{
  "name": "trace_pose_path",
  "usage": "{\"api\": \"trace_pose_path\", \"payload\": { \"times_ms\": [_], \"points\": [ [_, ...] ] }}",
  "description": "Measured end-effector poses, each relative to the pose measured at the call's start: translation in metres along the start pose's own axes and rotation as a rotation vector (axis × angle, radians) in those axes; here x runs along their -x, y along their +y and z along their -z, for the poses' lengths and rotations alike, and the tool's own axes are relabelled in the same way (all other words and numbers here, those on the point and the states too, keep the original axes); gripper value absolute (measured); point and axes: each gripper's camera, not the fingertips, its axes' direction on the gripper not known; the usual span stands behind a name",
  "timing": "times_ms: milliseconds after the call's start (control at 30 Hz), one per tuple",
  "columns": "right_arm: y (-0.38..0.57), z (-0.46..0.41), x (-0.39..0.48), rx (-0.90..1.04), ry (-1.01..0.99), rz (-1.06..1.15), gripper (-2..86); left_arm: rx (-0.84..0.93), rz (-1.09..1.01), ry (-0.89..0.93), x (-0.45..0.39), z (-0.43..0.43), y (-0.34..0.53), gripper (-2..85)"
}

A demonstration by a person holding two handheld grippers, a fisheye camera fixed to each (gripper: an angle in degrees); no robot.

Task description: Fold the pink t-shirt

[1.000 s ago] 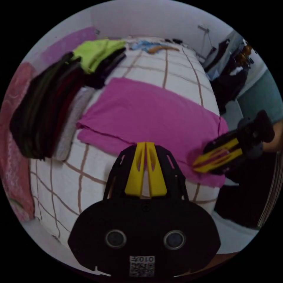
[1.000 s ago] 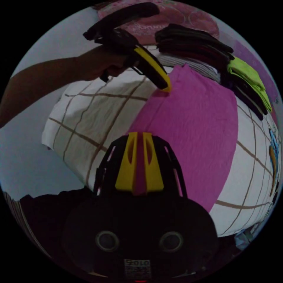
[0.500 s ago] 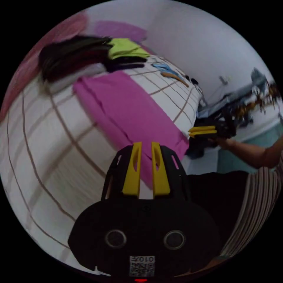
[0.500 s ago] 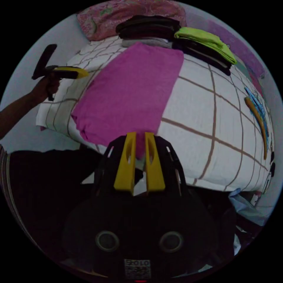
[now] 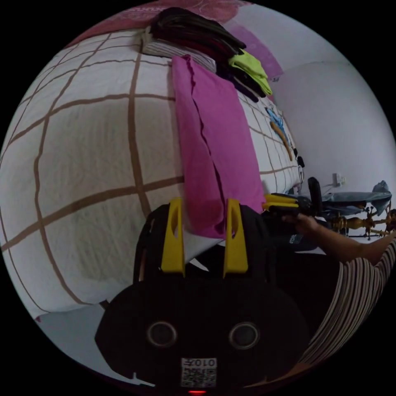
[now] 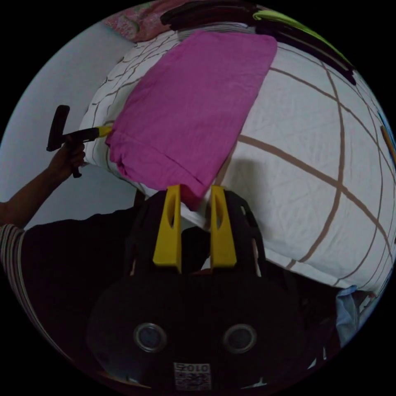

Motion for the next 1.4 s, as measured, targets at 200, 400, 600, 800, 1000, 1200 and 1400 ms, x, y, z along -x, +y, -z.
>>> {"api": "trace_pose_path", "payload": {
  "times_ms": [200,400,600,800,1000,1200,1400],
  "points": [
    [-0.005,0.005,-0.05,-0.005,-0.086,-0.041,10.8,0.041,-0.016,0.003,0.01,-0.017,0.003,15.4],
    [-0.009,0.01,-0.098,-0.025,-0.176,-0.12,10.2,0.064,-0.005,0.097,0.027,-0.03,0.011,14.8],
    [-0.024,0.017,-0.124,-0.01,-0.157,-0.117,10.4,0.09,0.012,0.122,0.041,-0.044,0.008,12.9],
    [-0.047,0.022,-0.143,0.052,-0.036,-0.156,7.7,0.139,-0.032,0.056,0.04,-0.051,0.003,8.3],
    [-0.069,0.05,-0.148,0.127,0.036,-0.021,4.0,0.145,-0.083,0.007,0.023,-0.04,-0.002,5.8],
    [-0.062,0.092,-0.198,0.011,-0.256,-0.06,3.8,0.098,-0.038,0.133,0.041,-0.014,0.0,5.0],
    [-0.056,0.123,-0.213,0.021,-0.31,0.008,4.1,0.136,-0.045,0.213,0.036,-0.001,0.015,4.8]
  ]
}}
